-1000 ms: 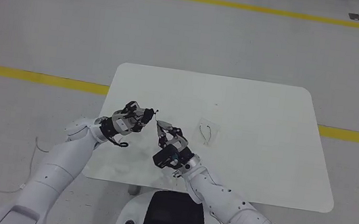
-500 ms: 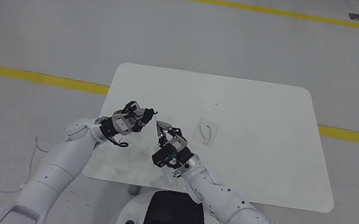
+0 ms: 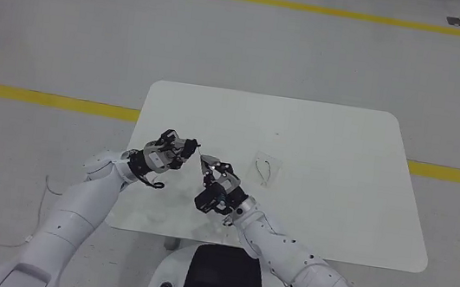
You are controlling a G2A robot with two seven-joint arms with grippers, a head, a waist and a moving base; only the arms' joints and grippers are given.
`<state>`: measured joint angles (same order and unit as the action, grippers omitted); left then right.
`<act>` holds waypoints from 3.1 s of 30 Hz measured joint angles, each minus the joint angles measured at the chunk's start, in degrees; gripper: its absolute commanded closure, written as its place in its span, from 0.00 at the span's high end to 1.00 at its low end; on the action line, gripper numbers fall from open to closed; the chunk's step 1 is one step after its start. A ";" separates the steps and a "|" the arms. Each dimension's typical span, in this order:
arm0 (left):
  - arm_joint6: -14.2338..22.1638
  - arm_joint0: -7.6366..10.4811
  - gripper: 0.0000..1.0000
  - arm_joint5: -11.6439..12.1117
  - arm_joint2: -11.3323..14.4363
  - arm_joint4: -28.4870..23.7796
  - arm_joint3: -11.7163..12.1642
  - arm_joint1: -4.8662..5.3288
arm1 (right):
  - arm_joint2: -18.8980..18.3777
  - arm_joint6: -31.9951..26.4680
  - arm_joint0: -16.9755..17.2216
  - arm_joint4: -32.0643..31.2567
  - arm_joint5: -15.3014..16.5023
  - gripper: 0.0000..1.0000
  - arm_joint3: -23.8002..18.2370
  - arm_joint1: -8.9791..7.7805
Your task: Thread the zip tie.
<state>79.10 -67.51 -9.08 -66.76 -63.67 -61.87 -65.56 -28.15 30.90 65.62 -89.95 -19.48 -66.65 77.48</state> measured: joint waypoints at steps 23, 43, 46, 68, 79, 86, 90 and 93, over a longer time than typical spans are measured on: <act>0.00 0.00 0.00 0.00 0.00 0.00 0.00 0.00 | 4.28 -2.76 -2.97 0.00 0.00 0.00 1.70 -0.18; 0.00 0.00 0.00 0.00 0.00 0.00 0.00 0.00 | -0.55 -0.36 0.11 0.00 0.02 1.00 0.31 -0.95; -1.00 -0.35 0.00 0.07 0.04 -0.07 -0.90 0.00 | -1.60 -0.28 0.65 1.94 2.03 1.00 -0.03 -1.05; 0.47 -2.37 0.00 -4.48 -4.81 1.75 -5.12 3.24 | -15.73 4.60 5.16 24.46 35.27 1.00 0.48 -4.80; 0.54 -3.40 0.00 -9.61 -4.57 0.87 -12.43 4.24 | -20.68 8.05 8.90 29.87 38.97 1.00 -2.97 -6.44; 0.32 -3.76 0.00 -9.83 -3.85 2.55 -13.97 4.64 | -22.16 9.43 10.71 32.59 38.96 1.00 -5.51 -8.18; 0.32 -3.75 0.00 -9.82 -3.87 2.51 -13.94 4.64 | -22.13 9.41 10.68 32.53 38.96 1.00 -5.47 -8.15; 0.33 -3.75 0.00 -9.82 -3.87 2.50 -13.94 4.63 | -22.13 9.41 10.68 32.53 38.96 1.00 -5.47 -8.15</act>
<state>79.43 -71.26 -18.90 -70.63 -61.17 -75.81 -60.92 -50.28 40.31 76.30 -57.43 19.48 -72.12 69.33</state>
